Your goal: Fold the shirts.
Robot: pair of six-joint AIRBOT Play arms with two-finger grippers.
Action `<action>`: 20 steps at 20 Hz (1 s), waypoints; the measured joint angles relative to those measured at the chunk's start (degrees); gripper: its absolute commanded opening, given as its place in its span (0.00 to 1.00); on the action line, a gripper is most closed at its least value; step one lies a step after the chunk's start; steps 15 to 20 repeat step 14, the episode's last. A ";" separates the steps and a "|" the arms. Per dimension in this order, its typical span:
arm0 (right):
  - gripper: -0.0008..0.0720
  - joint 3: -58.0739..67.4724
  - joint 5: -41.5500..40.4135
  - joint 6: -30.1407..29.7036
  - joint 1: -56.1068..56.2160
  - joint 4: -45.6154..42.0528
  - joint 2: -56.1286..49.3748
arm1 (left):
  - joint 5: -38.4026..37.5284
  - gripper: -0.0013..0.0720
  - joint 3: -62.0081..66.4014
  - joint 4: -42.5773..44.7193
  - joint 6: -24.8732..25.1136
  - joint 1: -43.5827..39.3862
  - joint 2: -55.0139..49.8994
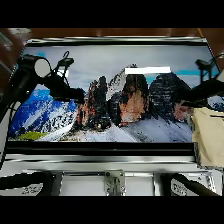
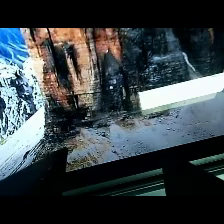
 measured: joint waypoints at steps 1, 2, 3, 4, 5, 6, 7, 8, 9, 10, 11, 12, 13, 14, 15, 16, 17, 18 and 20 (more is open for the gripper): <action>0.94 0.00 0.55 0.22 1.84 -0.52 -0.96 | 0.04 0.98 -0.59 0.37 -0.15 -0.70 0.00; 0.94 0.00 1.20 0.26 3.58 -0.90 -1.79 | 0.26 0.98 -0.96 0.70 -0.13 -1.20 0.15; 0.94 0.00 1.62 0.37 5.01 -1.09 -2.36 | 0.90 0.98 -1.29 0.90 -0.15 -1.55 0.35; 0.94 0.02 1.95 0.44 5.97 -1.46 -2.73 | 1.53 0.98 -1.49 1.25 -0.17 -1.73 0.52; 0.94 0.00 2.23 0.50 6.69 -1.90 -3.04 | 2.16 0.98 -1.66 1.53 -0.17 -1.92 0.66; 0.94 0.00 2.40 0.68 7.28 -1.97 -3.23 | 2.69 0.98 -1.77 1.62 -0.17 -2.03 0.72; 0.94 0.02 2.45 0.68 7.74 -2.05 -3.41 | 3.13 0.98 -1.86 1.68 -0.20 -2.19 0.83; 0.94 0.02 2.51 0.68 8.04 -2.12 -3.52 | 3.41 0.98 -1.90 1.70 -0.20 -2.25 0.85; 0.94 0.02 2.69 0.68 8.31 -2.21 -3.56 | 3.69 0.98 -1.97 1.70 -0.20 -2.29 0.87; 0.94 0.00 2.89 0.68 8.41 -2.29 -3.65 | 3.85 0.98 -1.99 1.70 -0.22 -2.32 0.94; 0.94 0.02 2.86 0.68 8.55 -2.38 -3.67 | 4.04 0.98 -2.01 1.77 -0.22 -2.34 0.92; 0.94 0.02 2.89 0.68 8.66 -2.38 -3.69 | 4.13 0.98 -2.01 1.84 -0.22 -2.36 0.94; 0.94 0.02 2.89 0.68 8.70 -2.38 -3.74 | 4.20 0.98 -2.05 1.95 -0.22 -2.36 0.94; 0.94 0.02 2.89 0.68 8.74 -2.38 -3.74 | 4.28 0.98 -2.05 1.95 -0.22 -2.36 0.94; 0.94 0.02 2.89 0.68 8.74 -2.38 -3.74 | 4.28 0.98 -2.05 1.95 -0.22 -2.36 0.94; 0.94 0.02 2.89 0.68 8.74 -2.38 -3.74 | 4.28 0.98 -2.05 1.95 -0.22 -2.36 0.94; 0.94 0.02 2.89 0.68 8.74 -2.38 -3.74 | 4.28 0.98 -2.05 1.95 -0.22 -2.36 0.94; 0.94 0.02 2.89 0.68 8.74 -2.38 -3.74 | 4.28 0.98 -2.05 1.95 -0.22 -2.36 0.94; 0.94 0.02 2.89 0.68 8.74 -2.38 -3.74 | 4.28 0.98 -2.05 1.95 -0.22 -2.36 0.94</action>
